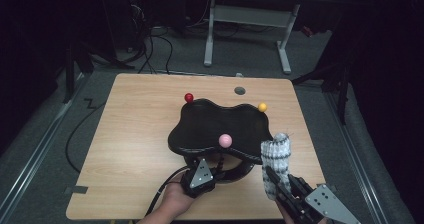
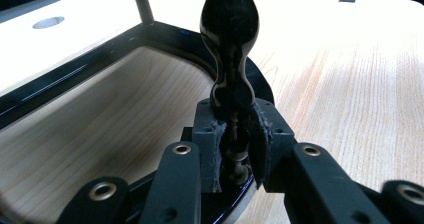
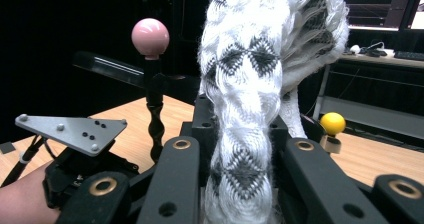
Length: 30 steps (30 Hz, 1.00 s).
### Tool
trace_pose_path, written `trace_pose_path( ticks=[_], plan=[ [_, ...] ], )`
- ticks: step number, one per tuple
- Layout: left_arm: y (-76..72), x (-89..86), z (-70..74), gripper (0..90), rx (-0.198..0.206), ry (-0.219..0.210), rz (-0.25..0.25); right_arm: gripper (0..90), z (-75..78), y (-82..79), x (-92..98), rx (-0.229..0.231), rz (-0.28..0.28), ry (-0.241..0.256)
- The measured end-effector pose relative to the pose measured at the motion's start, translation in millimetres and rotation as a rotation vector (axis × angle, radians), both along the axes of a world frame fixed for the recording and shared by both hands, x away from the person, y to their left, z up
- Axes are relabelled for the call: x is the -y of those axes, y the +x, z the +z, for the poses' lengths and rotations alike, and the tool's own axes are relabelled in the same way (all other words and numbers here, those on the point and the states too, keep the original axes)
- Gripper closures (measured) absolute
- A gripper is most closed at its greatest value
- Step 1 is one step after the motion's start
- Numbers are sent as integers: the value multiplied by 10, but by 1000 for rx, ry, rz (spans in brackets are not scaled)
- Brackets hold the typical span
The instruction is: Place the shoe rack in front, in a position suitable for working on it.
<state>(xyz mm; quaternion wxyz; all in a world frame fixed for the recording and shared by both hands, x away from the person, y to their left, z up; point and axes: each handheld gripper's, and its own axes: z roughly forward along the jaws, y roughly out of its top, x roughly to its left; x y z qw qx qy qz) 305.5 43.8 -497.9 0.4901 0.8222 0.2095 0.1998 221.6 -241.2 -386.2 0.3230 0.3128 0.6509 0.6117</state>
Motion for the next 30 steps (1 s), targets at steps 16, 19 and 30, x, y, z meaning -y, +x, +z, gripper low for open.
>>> trace_pose_path(
  ticks=[16, 19, 30],
  plan=[
    [-41, 114, -39, 742, 33, -5, 76, 770, 9, 305, 59, -22, -42, 26],
    [-53, 112, -48, 741, 44, -7, 83, 772, 22, 259, -18, 5, -7, 0],
    [-69, 117, -48, 741, 50, -1, 95, 776, -105, 313, -747, -1, 123, -170]
  ],
)
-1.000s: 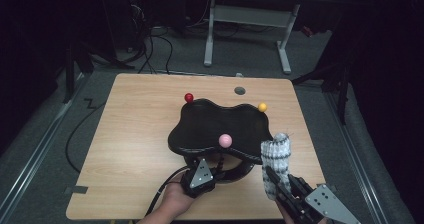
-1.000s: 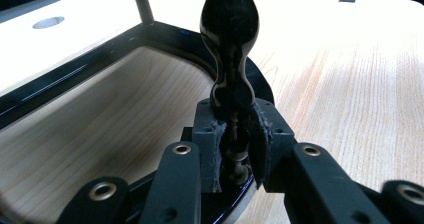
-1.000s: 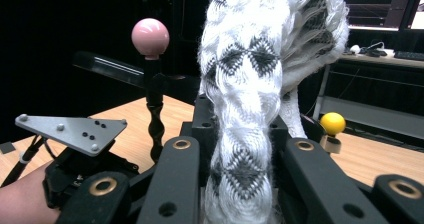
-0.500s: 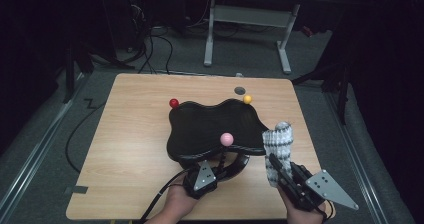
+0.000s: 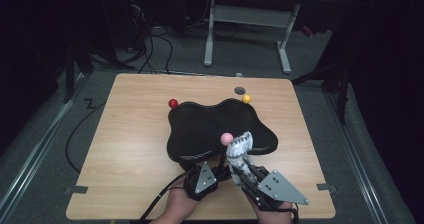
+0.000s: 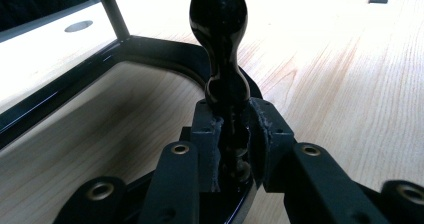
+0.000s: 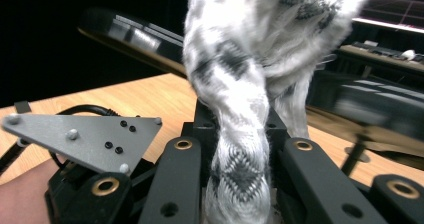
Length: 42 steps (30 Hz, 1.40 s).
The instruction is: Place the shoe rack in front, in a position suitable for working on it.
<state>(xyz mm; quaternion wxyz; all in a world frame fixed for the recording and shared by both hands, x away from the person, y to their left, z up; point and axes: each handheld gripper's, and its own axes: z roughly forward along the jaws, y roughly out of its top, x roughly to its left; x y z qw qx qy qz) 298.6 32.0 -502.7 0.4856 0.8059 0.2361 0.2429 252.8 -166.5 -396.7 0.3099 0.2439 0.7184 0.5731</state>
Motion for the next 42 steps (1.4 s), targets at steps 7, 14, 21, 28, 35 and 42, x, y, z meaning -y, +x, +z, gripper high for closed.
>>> trace_pose_path(
  ticks=[7, 14, 21, 28, 35, 42],
  plan=[
    [1, -39, 12, 744, -4, 8, -11, 775, 12, -30, 27, 11, -10, 18],
    [-10, -58, 15, 745, -6, 14, -9, 770, 109, -119, 357, 19, -28, 76],
    [-10, -89, 15, 744, -10, 12, -16, 768, 234, -110, 637, 13, -61, 141],
    [-12, -156, 23, 744, -18, 15, -6, 764, 196, -25, 757, -5, -76, 164],
    [-22, -265, 28, 744, -19, 18, 15, 764, 163, 91, 809, -26, -82, 179],
    [-55, -387, 27, 744, -23, 13, 24, 763, -21, 367, 858, -106, -124, 181]
  ],
)
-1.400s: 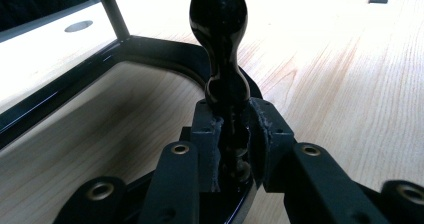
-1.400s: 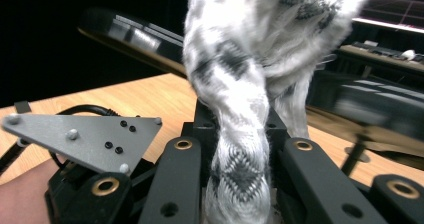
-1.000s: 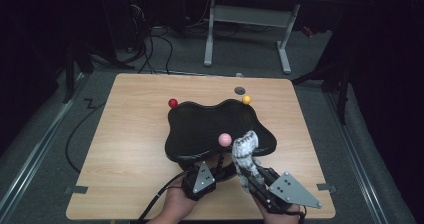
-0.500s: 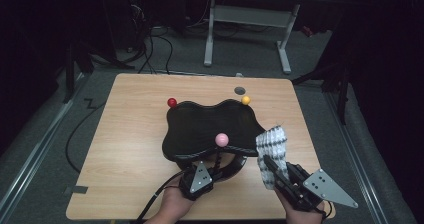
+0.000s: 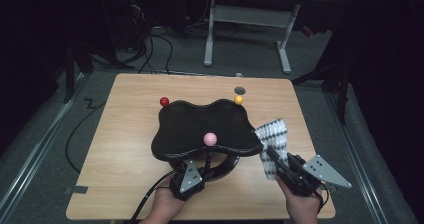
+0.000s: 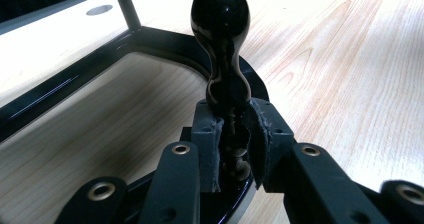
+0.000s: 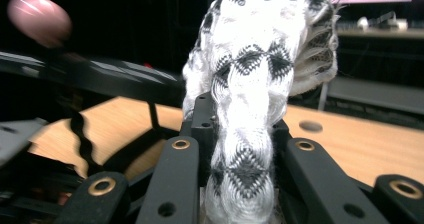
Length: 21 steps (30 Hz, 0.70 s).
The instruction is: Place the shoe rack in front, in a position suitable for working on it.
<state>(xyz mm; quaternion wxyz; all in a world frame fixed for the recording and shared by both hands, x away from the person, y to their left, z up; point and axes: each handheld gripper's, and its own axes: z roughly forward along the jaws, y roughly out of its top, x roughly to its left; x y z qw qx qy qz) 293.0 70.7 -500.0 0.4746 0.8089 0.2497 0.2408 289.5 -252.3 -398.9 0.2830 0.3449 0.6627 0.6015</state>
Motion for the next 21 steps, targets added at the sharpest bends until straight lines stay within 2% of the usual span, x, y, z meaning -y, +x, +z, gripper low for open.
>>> trace_pose_path(
  ticks=[8, 10, 15, 21],
  plan=[
    [-24, -34, -2, 743, -1, -1, 8, 763, -301, 326, -119, -121, 5, -46],
    [-22, -32, 0, 743, -1, 2, 7, 763, -316, 345, -119, -129, 5, -41],
    [-7, -23, -4, 743, 0, -1, 4, 763, -208, 230, -78, -82, 12, -21],
    [42, 47, 1, 744, 3, 5, 9, 762, -62, -9, -72, -11, 10, -38]
  ],
)
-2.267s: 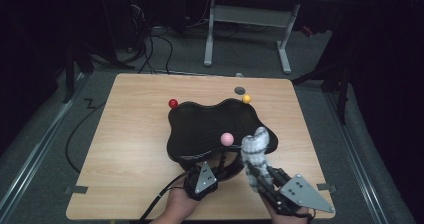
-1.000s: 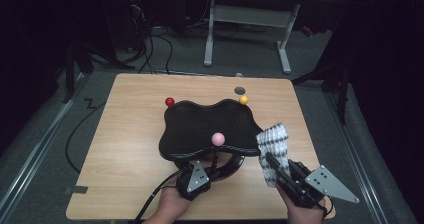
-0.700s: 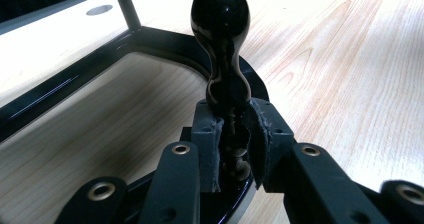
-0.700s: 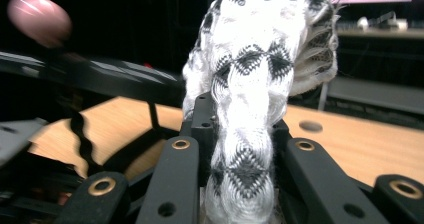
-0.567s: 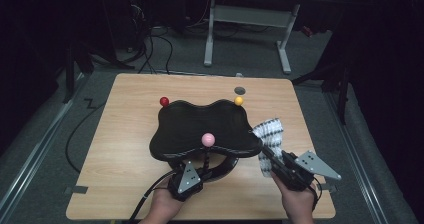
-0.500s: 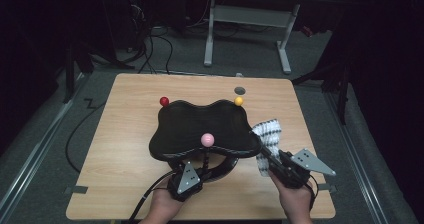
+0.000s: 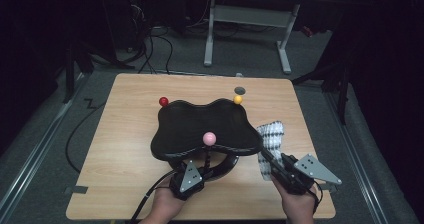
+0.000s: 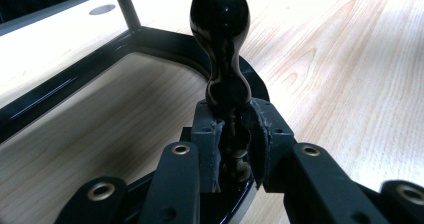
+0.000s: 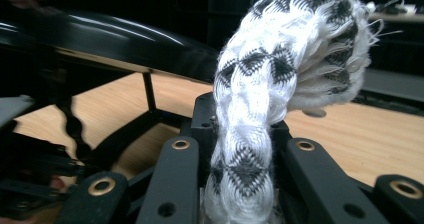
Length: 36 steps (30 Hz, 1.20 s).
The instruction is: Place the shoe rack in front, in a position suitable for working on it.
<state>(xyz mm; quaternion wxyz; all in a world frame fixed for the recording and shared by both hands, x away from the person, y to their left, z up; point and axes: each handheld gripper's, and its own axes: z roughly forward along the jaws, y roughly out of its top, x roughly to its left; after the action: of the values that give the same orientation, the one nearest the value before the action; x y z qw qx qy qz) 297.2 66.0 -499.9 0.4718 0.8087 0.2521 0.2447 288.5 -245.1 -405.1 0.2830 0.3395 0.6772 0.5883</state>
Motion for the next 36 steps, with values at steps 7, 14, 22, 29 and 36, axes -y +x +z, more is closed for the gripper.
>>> trace_pose_path(
  ticks=[7, 14, 22, 29, 36],
  plan=[
    [63, 121, 11, 744, -6, 4, 1, 760, 150, -294, -56, 86, 14, -36],
    [25, 251, 8, 743, 2, 11, -7, 759, 206, -434, -299, 130, 72, -80],
    [-26, 336, -1, 743, 16, 18, -19, 759, 126, -417, -689, 103, 163, -115],
    [-33, 350, -9, 743, 17, -2, -22, 759, 169, -417, -645, 104, 141, -84],
    [-33, 335, -8, 744, 14, 10, -28, 759, 309, -385, -257, 108, 61, 12]
  ],
)
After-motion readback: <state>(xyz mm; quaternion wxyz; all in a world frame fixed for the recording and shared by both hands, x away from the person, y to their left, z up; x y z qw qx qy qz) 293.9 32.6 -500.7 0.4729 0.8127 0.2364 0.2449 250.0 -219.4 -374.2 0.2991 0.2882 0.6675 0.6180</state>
